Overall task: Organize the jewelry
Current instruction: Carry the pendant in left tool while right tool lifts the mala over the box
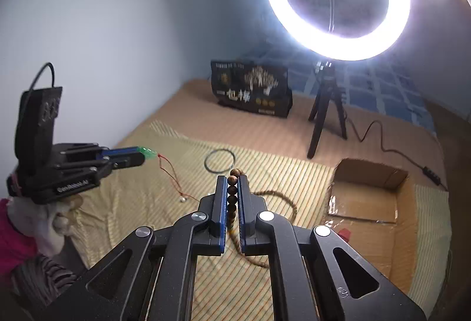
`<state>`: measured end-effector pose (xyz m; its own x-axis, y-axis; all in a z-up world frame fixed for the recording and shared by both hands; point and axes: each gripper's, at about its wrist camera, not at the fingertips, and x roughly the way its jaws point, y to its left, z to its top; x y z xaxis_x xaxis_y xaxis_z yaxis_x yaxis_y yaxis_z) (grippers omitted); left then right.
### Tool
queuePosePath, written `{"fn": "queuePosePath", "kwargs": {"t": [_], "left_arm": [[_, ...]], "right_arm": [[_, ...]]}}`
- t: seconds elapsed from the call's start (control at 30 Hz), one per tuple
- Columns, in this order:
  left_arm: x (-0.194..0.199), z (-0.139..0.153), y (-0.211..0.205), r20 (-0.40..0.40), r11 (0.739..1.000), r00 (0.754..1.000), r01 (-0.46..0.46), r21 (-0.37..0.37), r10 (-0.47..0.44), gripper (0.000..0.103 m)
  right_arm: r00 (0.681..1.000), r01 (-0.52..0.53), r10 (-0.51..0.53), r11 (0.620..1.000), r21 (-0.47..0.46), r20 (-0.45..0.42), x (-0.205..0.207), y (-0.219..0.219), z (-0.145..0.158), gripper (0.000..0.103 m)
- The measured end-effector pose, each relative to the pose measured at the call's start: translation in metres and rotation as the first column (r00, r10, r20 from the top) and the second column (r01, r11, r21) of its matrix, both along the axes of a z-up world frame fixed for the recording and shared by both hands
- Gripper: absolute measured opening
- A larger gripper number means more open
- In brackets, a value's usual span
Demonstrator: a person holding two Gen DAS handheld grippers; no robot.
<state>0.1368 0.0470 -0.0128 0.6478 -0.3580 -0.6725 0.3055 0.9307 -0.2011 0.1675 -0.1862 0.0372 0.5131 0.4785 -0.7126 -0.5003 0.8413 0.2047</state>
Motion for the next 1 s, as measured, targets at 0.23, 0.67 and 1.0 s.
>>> {"fn": "queuePosePath", "kwargs": {"t": [0.23,0.67,1.0], "left_arm": [[-0.006,0.027,-0.029,0.046,0.998,0.998,0.044,-0.036,-0.042,0.003],[-0.010,0.077,-0.080,0.121,0.991,0.986,0.121,-0.053,-0.114,0.003],[0.002,0.082,-0.127,0.127,0.982,0.977,0.181,-0.057,-0.173,0.003]], "right_arm": [[0.997,0.019,-0.020,1.000,0.015,0.070,-0.013,-0.024,0.039,0.005],[0.977,0.077,-0.083,0.996,0.040,0.198,-0.032,-0.068,0.126,0.005],[0.954,0.141,-0.151,0.988,0.054,0.261,-0.040,-0.103,0.148,0.005]]}}
